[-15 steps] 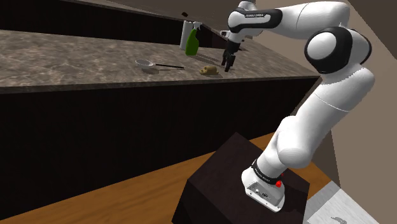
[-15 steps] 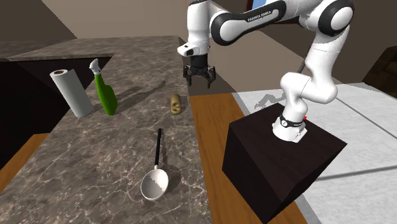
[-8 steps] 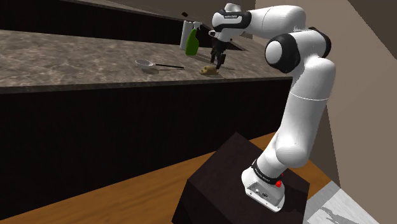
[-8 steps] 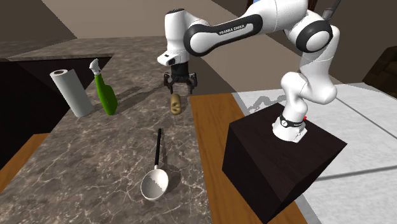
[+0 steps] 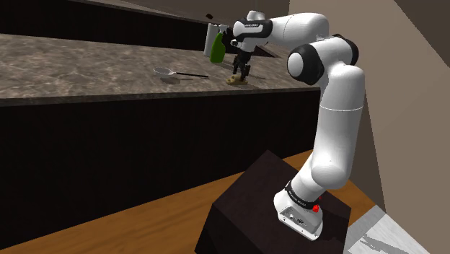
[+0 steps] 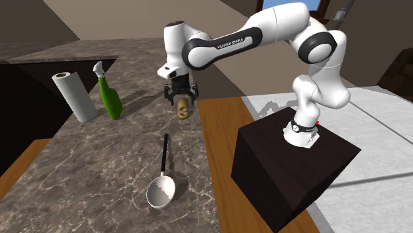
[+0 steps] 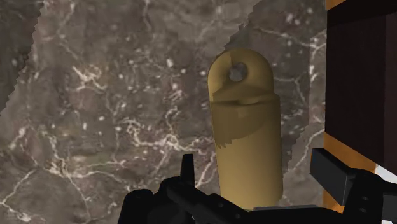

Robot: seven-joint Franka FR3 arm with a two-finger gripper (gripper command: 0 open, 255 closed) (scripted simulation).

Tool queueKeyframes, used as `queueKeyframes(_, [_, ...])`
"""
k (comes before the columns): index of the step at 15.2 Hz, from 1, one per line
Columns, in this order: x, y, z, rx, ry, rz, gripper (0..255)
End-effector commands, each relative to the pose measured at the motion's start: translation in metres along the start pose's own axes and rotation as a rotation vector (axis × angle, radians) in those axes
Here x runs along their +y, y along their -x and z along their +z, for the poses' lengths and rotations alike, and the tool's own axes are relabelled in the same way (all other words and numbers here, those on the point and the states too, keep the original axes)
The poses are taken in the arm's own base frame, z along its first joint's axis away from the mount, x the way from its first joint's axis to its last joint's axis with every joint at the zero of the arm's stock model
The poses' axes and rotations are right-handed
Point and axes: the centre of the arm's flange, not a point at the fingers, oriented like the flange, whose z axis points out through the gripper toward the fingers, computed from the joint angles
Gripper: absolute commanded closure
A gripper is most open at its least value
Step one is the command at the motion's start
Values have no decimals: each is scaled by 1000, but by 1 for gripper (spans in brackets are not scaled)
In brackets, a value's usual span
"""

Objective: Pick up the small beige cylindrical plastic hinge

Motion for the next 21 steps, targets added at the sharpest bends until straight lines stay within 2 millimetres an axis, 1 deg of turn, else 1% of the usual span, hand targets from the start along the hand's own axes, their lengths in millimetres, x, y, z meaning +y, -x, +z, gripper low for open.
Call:
queueKeyframes(1, [0,1,14,0,0,-1,0])
queueKeyframes(3, [0,1,14,0,0,-1,0])
queueKeyframes(4, [0,1,15,0,0,-1,255])
queueKeyframes(13, [0,1,14,0,0,-1,255])
queueKeyframes(21, [0,1,-28,0,0,-1,255])
